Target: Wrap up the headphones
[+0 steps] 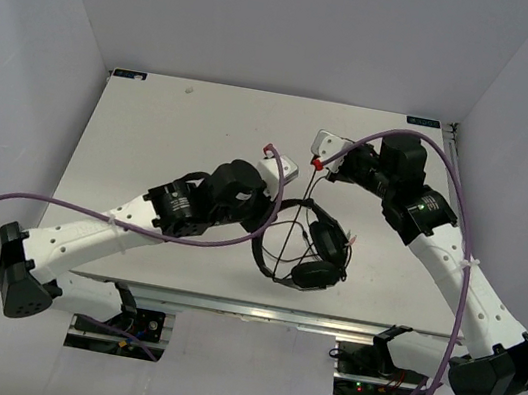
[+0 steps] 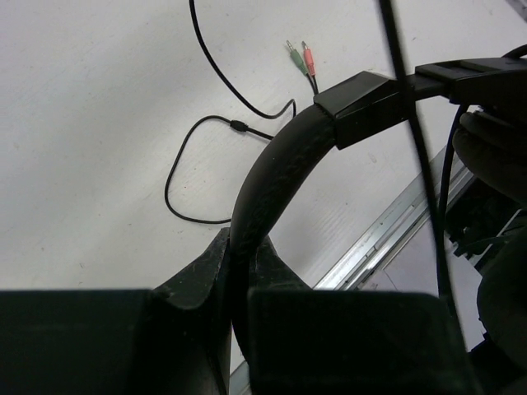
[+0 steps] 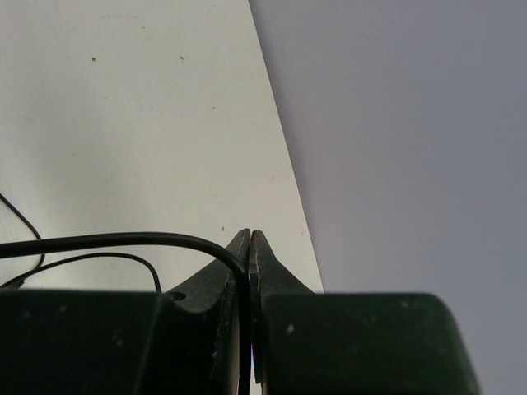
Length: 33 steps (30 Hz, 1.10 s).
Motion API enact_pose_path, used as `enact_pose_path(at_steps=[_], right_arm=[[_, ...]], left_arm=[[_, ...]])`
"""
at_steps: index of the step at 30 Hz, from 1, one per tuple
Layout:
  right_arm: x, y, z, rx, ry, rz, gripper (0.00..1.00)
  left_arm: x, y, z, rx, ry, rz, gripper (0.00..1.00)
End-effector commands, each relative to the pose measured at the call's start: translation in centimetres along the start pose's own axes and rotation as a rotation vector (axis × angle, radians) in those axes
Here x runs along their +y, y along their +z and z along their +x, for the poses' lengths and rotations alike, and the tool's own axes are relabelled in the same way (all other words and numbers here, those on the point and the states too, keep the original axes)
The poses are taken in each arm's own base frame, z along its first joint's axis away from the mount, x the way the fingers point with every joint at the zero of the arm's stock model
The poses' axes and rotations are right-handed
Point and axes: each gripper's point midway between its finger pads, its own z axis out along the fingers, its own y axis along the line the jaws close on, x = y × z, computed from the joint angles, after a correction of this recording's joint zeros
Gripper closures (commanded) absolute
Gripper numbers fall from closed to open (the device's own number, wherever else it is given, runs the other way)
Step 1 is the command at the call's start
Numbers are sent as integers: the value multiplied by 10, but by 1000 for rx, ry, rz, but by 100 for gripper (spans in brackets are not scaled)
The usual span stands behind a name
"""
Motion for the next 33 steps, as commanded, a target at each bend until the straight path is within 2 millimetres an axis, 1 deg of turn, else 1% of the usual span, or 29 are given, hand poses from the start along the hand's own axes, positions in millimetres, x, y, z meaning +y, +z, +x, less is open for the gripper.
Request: enact_pose_path(at_steps=[1,3,8,11,16,19,22,24,25,27,30,33], right_arm=[[-27,-10,-11,-42,9,89,92],[-26,-12,-7,-44,33,82,92],[-15,-18,-7,-71,67,61,92],[-9,-19,-3,-75,103,47,92],[-12,-26,-11,-118,159,44,92],[-5,-25,-6,-117,172,20,92],[12,-21,0,-125,208,-30,92],[23,-19,-2,-158,245,-78,92],[27,-18,-4,-171,249,-94,92],[37,-16,-4,-202,324,-136,92],[44,-15,-7,-248,381,-188,92],[52,-15,-16,-319,496,-281,92]], left_arm=[[-7,-40,-34,-147,-50,40,100],[-4,-47,-35,-152,-57,27,100],[3,-58,-37,-170,-61,-4,100],[4,-59,-38,-174,-62,-8,100],[6,-62,-41,-174,-64,-21,100],[4,-64,-46,-186,-70,-13,100],[-5,-71,-62,-214,-83,26,100],[-11,-78,-77,-244,-97,54,100],[-12,-79,-77,-243,-97,62,100],[-19,-90,-94,-282,-117,97,100],[-25,-100,-107,-311,-130,126,100],[-29,-108,-120,-335,-149,143,100]])
